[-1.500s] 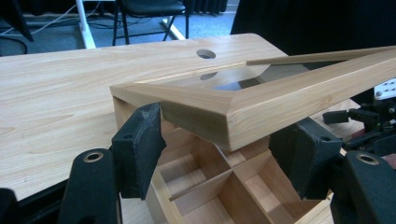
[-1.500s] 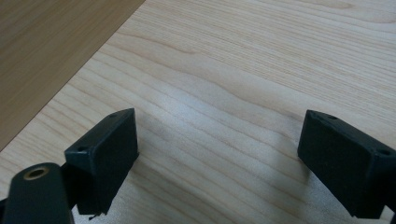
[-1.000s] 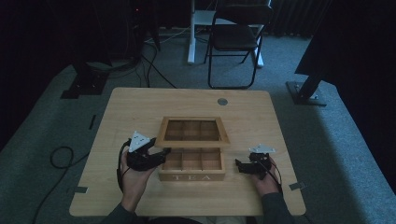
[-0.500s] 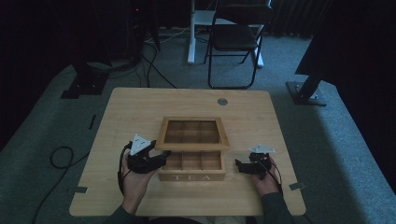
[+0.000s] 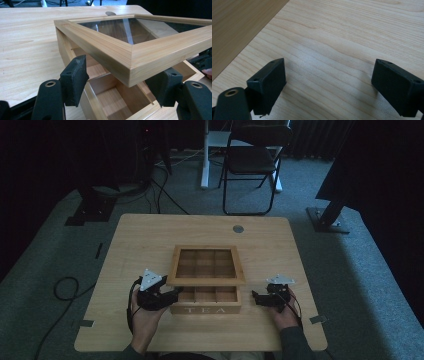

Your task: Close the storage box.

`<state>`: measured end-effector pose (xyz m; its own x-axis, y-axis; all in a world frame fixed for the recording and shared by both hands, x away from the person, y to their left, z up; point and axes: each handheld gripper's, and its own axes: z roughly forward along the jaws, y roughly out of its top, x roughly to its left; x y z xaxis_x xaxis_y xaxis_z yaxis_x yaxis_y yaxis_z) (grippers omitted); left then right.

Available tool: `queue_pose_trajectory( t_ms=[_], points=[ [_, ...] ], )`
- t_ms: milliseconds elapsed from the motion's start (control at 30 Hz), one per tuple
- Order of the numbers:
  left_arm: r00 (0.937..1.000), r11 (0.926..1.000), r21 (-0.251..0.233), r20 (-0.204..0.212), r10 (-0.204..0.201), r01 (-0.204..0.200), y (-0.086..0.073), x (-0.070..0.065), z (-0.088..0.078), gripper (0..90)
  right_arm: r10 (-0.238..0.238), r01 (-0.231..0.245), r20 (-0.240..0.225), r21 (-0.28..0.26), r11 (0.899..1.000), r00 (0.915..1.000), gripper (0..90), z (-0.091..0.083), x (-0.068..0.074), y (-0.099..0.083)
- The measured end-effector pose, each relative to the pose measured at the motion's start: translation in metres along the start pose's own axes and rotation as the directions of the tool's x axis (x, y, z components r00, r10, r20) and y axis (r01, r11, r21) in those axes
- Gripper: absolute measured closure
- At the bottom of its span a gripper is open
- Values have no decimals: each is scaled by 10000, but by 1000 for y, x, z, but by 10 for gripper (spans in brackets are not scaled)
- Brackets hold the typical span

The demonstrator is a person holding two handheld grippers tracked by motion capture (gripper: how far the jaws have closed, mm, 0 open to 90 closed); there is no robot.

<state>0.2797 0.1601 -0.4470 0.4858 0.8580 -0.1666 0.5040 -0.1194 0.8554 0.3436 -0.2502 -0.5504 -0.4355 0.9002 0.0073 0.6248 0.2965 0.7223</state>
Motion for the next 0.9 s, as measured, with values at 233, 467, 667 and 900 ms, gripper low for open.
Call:
queue_pose_trajectory(
  t_ms=[233,467,667,900],
  points=[
    [9998,9997,167,79,-157,155,-7,1,2,356,-8,8,1,4,10000,10000,118,0,0,0],
    [9998,9994,276,78,-208,206,-12,0,3,356,-8,8,1,4,10000,10000,118,0,0,0],
    [9998,9989,429,51,-215,213,-15,0,4,356,-8,8,0,5,10000,10000,117,0,0,0],
    [9996,9981,559,39,-272,269,-20,0,5,356,-7,7,-1,5,10000,10000,118,0,0,0]
  ],
)
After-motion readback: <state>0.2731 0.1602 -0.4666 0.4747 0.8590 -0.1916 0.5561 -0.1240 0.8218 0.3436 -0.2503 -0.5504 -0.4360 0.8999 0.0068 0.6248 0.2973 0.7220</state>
